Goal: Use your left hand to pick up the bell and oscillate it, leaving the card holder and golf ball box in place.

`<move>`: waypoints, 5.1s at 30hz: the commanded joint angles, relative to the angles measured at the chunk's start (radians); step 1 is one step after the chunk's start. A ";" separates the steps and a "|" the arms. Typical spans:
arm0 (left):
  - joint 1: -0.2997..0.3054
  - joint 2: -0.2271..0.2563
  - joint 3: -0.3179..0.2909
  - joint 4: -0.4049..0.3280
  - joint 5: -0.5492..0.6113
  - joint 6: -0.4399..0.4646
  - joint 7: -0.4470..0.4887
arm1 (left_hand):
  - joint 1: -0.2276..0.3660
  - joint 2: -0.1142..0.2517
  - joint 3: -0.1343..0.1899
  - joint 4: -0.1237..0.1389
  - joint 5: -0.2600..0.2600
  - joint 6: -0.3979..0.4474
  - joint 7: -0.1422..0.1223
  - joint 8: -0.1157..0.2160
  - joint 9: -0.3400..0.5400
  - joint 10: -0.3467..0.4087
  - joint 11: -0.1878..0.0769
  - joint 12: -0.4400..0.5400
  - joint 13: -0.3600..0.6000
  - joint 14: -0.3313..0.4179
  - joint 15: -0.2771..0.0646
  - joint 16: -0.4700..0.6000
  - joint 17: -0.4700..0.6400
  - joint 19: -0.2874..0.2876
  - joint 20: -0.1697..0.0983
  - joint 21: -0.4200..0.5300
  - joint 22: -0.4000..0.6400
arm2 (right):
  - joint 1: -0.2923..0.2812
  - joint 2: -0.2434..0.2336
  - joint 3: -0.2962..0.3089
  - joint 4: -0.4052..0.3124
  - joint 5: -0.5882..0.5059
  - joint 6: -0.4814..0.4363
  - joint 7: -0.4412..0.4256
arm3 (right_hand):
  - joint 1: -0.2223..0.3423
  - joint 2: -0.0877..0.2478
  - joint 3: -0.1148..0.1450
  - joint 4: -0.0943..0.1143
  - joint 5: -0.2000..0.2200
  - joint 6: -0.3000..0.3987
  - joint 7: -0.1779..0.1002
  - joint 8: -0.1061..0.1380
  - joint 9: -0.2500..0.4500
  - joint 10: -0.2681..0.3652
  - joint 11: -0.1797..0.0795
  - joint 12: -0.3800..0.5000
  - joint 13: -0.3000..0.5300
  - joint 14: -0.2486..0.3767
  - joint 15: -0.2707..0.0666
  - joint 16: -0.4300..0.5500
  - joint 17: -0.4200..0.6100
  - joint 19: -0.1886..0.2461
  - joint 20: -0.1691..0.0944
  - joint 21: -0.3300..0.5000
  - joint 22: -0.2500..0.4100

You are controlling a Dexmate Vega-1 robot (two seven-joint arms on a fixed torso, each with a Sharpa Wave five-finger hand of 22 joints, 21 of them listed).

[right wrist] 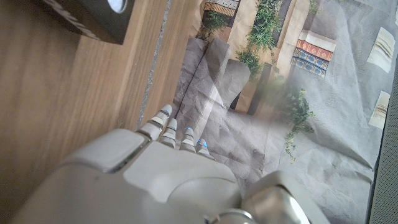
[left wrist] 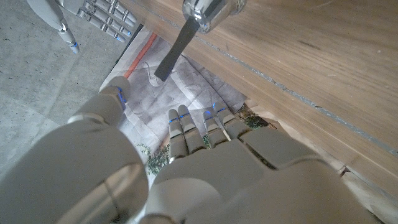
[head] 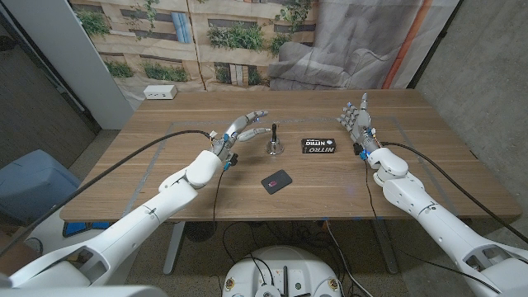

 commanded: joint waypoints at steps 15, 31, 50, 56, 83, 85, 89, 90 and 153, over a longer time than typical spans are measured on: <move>-0.046 -0.059 0.045 0.131 -0.007 -0.027 0.006 | 0.052 -0.005 -0.025 0.007 -0.001 0.066 -0.010 0.006 0.002 0.056 -0.011 -0.005 0.000 0.051 -0.015 0.011 0.002 0.006 0.001 0.004 0.004 | -0.001 0.001 0.000 -0.001 -0.002 0.000 -0.006 | 0.003 0.097 -0.006 -0.001 0.007 -0.009 -0.001 0.006 0.003 -0.007 0.000 0.005 0.001 -0.005 0.000 0.003 0.004 0.007 -0.001 0.006 0.003; -0.088 -0.104 0.078 0.207 0.010 -0.052 0.025 | 0.102 0.001 -0.067 0.012 -0.005 0.175 -0.025 0.010 0.001 0.160 -0.024 -0.002 -0.002 0.107 -0.032 0.012 0.002 0.035 0.000 0.011 0.005 | 0.001 0.000 0.000 0.002 0.001 0.000 0.004 | 0.003 0.097 -0.006 -0.001 0.007 -0.009 0.000 0.006 0.003 -0.007 -0.001 0.005 0.001 -0.004 0.000 0.004 0.004 0.006 -0.001 0.005 0.003; -0.087 -0.104 0.077 0.224 0.031 -0.040 0.080 | 0.161 0.012 -0.126 0.015 -0.007 0.320 -0.040 -0.001 0.000 0.328 -0.028 -0.003 -0.005 0.203 -0.063 0.016 0.001 0.091 -0.011 0.017 0.005 | 0.000 0.000 0.000 0.000 0.000 0.000 0.000 | 0.003 0.097 -0.006 -0.001 0.007 -0.009 0.000 0.006 0.003 -0.008 -0.001 0.004 0.001 -0.004 0.000 0.004 0.004 0.007 -0.002 0.005 0.003; -0.097 -0.118 0.084 0.247 0.031 -0.054 0.086 | 0.183 0.019 -0.145 0.015 -0.007 0.379 -0.047 -0.005 0.000 0.395 -0.040 -0.004 -0.005 0.230 -0.077 0.016 0.000 0.109 -0.016 0.018 0.006 | 0.000 0.000 0.000 0.000 0.000 0.000 0.000 | 0.003 0.097 -0.006 -0.001 0.007 -0.009 -0.001 0.006 0.003 -0.007 -0.002 0.005 0.001 -0.004 0.000 0.004 0.004 0.006 -0.001 0.005 0.003; -0.098 -0.130 0.090 0.270 0.062 -0.079 0.143 | 0.240 0.079 -0.205 0.022 -0.010 0.626 -0.035 -0.022 0.003 0.634 -0.057 -0.007 0.000 0.329 -0.116 0.010 -0.001 0.183 -0.018 0.023 0.007 | 0.001 0.001 0.000 0.002 0.000 0.000 0.000 | 0.003 0.097 -0.006 -0.001 0.007 -0.010 0.000 0.005 0.003 -0.008 -0.001 0.005 0.001 -0.005 -0.001 0.003 0.004 0.006 0.000 0.005 0.003; -0.095 -0.131 0.088 0.268 0.066 -0.076 0.156 | 0.241 0.080 -0.207 0.022 -0.010 0.637 -0.034 -0.022 0.003 0.641 -0.057 -0.007 0.000 0.331 -0.118 0.010 -0.001 0.190 -0.019 0.025 0.007 | 0.001 0.001 0.000 0.002 0.000 0.000 0.000 | 0.003 0.097 -0.006 -0.001 0.007 -0.009 0.000 0.005 0.003 -0.007 -0.001 0.005 0.001 -0.005 0.000 0.003 0.004 0.006 -0.001 0.005 0.003; -0.095 -0.130 0.089 0.273 0.076 -0.087 0.168 | 0.245 0.090 -0.210 0.022 -0.010 0.660 -0.032 -0.023 0.003 0.662 -0.057 -0.007 0.001 0.338 -0.124 0.009 -0.001 0.198 -0.021 0.026 0.007 | 0.001 0.000 0.000 0.002 0.000 0.001 0.001 | 0.003 0.097 -0.006 -0.001 0.007 -0.008 0.000 0.006 0.003 -0.007 -0.002 0.005 0.001 -0.005 0.000 0.003 0.004 0.006 0.000 0.005 0.003; -0.096 -0.130 0.090 0.273 0.078 -0.088 0.168 | 0.247 0.094 -0.212 0.023 -0.010 0.667 -0.029 -0.024 0.004 0.672 -0.056 -0.006 0.001 0.340 -0.126 0.008 -0.001 0.199 -0.020 0.025 0.007 | 0.001 0.000 0.000 0.002 0.000 0.001 0.001 | 0.003 0.097 -0.006 -0.001 0.007 -0.008 0.000 0.006 0.003 -0.007 -0.001 0.005 0.001 -0.005 -0.001 0.003 0.004 0.006 0.000 0.005 0.003; 0.005 -0.028 -0.015 0.118 0.136 -0.125 0.261 | 0.298 0.164 -0.237 0.016 -0.012 0.766 -0.035 -0.038 0.017 0.758 -0.060 -0.029 0.005 0.367 -0.133 -0.002 -0.002 0.204 -0.028 0.013 0.007 | 0.000 -0.001 0.001 0.000 0.001 0.000 0.001 | 0.003 0.097 -0.006 -0.001 0.007 -0.009 0.000 0.006 0.003 -0.008 -0.002 0.004 0.001 -0.005 -0.001 0.003 0.004 0.007 -0.001 0.005 0.003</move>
